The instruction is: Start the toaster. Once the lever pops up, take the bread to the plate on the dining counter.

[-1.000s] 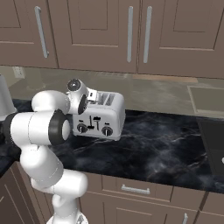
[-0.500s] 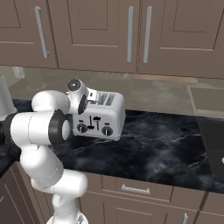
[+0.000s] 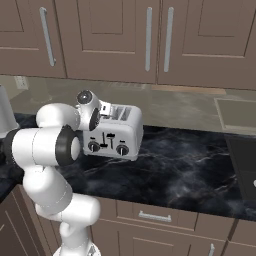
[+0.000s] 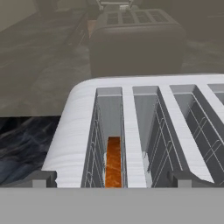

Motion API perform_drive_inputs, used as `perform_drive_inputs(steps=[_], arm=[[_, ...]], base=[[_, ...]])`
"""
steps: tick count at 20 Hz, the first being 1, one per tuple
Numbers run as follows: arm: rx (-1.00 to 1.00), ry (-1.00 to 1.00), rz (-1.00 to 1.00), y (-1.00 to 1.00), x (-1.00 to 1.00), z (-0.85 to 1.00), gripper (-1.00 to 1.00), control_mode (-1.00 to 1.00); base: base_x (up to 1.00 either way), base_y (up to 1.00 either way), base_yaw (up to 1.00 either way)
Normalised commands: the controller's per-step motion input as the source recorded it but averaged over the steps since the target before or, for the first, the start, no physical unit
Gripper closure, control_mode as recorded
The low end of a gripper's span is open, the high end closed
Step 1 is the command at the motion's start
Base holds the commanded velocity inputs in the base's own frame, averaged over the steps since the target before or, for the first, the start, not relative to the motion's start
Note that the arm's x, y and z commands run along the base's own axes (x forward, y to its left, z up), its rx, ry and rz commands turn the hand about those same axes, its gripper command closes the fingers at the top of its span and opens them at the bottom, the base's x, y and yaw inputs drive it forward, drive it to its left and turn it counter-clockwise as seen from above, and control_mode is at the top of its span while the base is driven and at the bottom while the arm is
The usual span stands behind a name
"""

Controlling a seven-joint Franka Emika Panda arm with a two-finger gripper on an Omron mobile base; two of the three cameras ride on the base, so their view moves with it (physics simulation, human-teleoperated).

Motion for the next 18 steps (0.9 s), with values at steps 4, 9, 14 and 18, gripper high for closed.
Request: perform_drive_inputs(steps=[4,9,14,18], arm=[[0.0,0.0,0.0,0.0,0.0,0.0,-1.0,-1.0],[0.0,0.0,0.0,0.0,0.0,0.0,-1.0,-1.0],[0.0,0.0,0.0,0.0,0.0,0.0,-1.0,-1.0],[0.0,0.0,0.0,0.0,0.0,0.0,-1.0,-1.0]], base=[[0.0,0.0,0.0],[0.0,0.0,0.0],[0.0,0.0,0.0],[0.0,0.0,0.0]])
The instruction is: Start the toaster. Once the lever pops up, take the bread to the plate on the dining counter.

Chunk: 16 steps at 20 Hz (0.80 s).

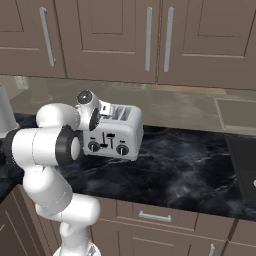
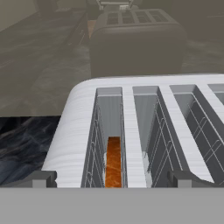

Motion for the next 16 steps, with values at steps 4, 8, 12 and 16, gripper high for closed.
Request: perform_drive_inputs(steps=[4,8,12,16], arm=[[0.0,0.0,0.0,0.0,0.0,0.0,-1.0,-1.0],[0.0,0.0,0.0,0.0,0.0,0.0,-1.0,-1.0],[0.0,0.0,0.0,0.0,0.0,0.0,-1.0,-1.0],[0.0,0.0,0.0,0.0,0.0,0.0,-1.0,-1.0]], base=[[0.0,0.0,0.0],[0.0,0.0,0.0],[0.0,0.0,0.0],[0.0,0.0,0.0]])
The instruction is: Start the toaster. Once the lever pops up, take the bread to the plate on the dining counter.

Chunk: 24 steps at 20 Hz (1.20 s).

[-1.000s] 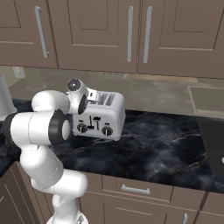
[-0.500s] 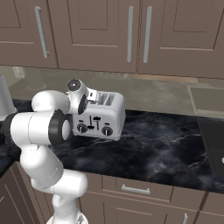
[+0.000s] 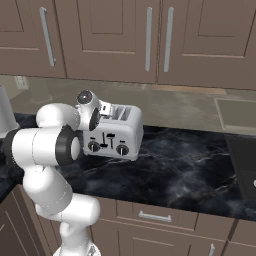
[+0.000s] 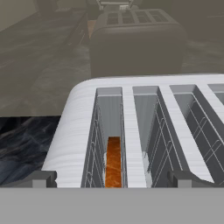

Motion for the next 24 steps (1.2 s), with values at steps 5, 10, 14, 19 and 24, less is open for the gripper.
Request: perform_drive_inputs(steps=[5,10,14,19,24], arm=[[0.0,0.0,0.0,0.0,0.0,0.0,-1.0,-1.0],[0.0,0.0,0.0,0.0,0.0,0.0,-1.0,-1.0],[0.0,0.0,0.0,0.0,0.0,0.0,-1.0,-1.0],[0.0,0.0,0.0,0.0,0.0,0.0,-1.0,-1.0],[0.0,0.0,0.0,0.0,0.0,0.0,-1.0,-1.0]], base=[[0.0,0.0,0.0],[0.0,0.0,0.0],[0.0,0.0,0.0],[0.0,0.0,0.0],[0.0,0.0,0.0]])
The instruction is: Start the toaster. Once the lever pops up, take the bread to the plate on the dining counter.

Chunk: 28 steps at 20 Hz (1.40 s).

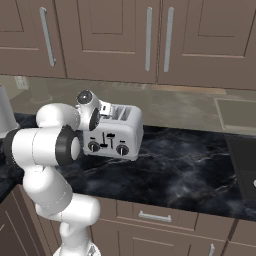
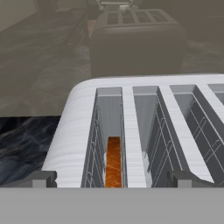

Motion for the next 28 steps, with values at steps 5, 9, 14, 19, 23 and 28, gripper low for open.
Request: perform_drive_inputs(steps=[5,9,14,19,23,28], arm=[[0.0,0.0,0.0,0.0,0.0,0.0,-1.0,-1.0],[0.0,0.0,0.0,0.0,0.0,0.0,-1.0,-1.0],[0.0,0.0,0.0,0.0,0.0,0.0,-1.0,-1.0],[0.0,0.0,0.0,0.0,0.0,0.0,-1.0,-1.0],[0.0,0.0,0.0,0.0,0.0,0.0,-1.0,-1.0],[0.0,0.0,0.0,0.0,0.0,0.0,-1.0,-1.0]], base=[[0.0,0.0,0.0],[0.0,0.0,0.0],[0.0,0.0,0.0],[0.0,0.0,0.0],[0.0,0.0,0.0],[0.0,0.0,0.0]])
